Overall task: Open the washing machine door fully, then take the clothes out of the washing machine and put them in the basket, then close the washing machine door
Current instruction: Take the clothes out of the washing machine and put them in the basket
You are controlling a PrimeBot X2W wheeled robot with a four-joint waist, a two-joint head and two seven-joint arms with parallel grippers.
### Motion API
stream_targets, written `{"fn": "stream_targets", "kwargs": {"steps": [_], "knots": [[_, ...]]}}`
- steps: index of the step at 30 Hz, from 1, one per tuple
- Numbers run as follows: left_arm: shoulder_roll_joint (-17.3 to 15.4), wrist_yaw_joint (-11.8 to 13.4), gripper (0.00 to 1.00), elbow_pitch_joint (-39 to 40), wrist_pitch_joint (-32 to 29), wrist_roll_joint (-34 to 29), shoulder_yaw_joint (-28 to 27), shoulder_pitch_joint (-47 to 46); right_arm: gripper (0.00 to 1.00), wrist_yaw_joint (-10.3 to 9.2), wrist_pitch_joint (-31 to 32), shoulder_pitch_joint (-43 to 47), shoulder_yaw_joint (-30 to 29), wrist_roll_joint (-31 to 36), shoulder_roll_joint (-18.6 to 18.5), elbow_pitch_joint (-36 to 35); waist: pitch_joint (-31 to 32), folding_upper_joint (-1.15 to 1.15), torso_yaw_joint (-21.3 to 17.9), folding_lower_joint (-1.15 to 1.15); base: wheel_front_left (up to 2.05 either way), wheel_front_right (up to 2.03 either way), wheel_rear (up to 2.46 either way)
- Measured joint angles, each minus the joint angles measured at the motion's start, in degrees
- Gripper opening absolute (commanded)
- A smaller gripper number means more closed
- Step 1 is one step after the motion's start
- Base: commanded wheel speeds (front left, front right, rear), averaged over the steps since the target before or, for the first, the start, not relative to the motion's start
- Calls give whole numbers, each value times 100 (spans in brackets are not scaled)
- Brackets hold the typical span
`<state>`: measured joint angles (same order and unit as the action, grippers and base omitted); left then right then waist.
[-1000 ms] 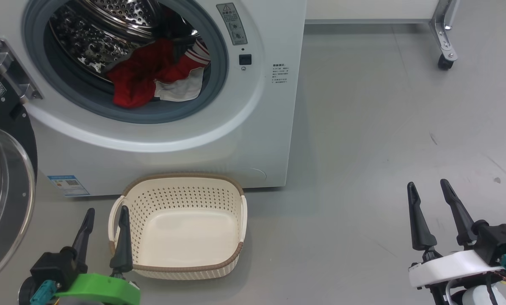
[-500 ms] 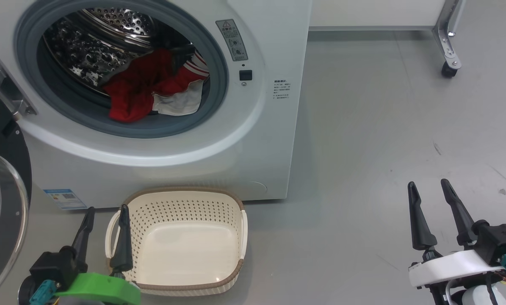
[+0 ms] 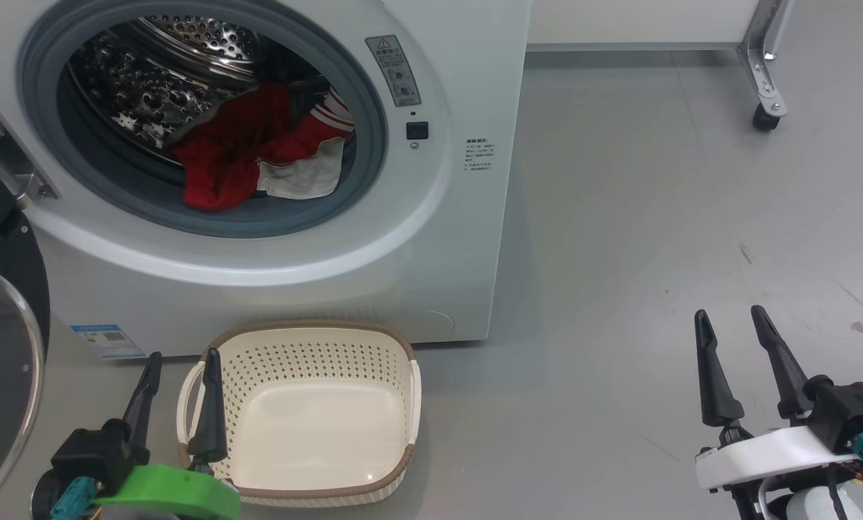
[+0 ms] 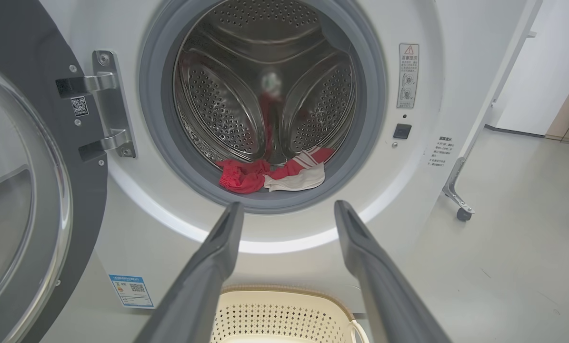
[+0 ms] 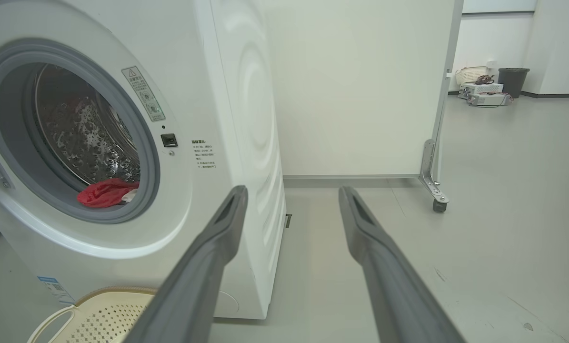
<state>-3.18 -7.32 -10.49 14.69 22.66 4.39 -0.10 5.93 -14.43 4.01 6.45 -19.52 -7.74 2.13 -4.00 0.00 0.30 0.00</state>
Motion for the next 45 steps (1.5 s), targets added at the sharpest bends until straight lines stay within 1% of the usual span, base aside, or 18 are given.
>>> {"fn": "stream_targets", "kwargs": {"steps": [14, 23, 27, 32, 35, 40, 45], "knots": [[4, 0, 100, 5, 0, -5, -5, 0, 100, 5, 0, 0, -20, 45, 2, 0, -14, 0, -3, 0, 0, 0, 0], [-44, 5, 100, 81, 0, -107, -77, 0, 100, 7, -1, -3, 78, 51, 18, -52, -191, 0, -114, 0, 0, 0, 0], [-147, 64, 100, 90, -14, -136, -85, -7, 100, 7, -1, -4, 96, 51, 47, -101, -352, 0, -189, 0, 0, 0, 0], [-282, 120, 100, 193, -208, -248, -113, -118, 100, 15, -1, -18, 132, 51, 80, -176, -625, 0, -303, 0, 0, 0, 0], [-404, 191, 100, 283, -382, -342, -152, -367, 100, 48, -1, -62, 152, 51, 125, -202, -819, 0, -385, 0, 0, 0, 0], [-617, 254, 100, 456, -671, -461, -199, -899, 100, 48, -1, -226, 221, 51, 224, -243, -1167, 0, -554, 0, 0, 0, 0], [-811, 389, 100, 455, -1050, -526, -307, -1481, 100, 49, -1, -429, 318, 51, 258, -255, -1512, 0, -766, 0, 0, 0, 0]]}}
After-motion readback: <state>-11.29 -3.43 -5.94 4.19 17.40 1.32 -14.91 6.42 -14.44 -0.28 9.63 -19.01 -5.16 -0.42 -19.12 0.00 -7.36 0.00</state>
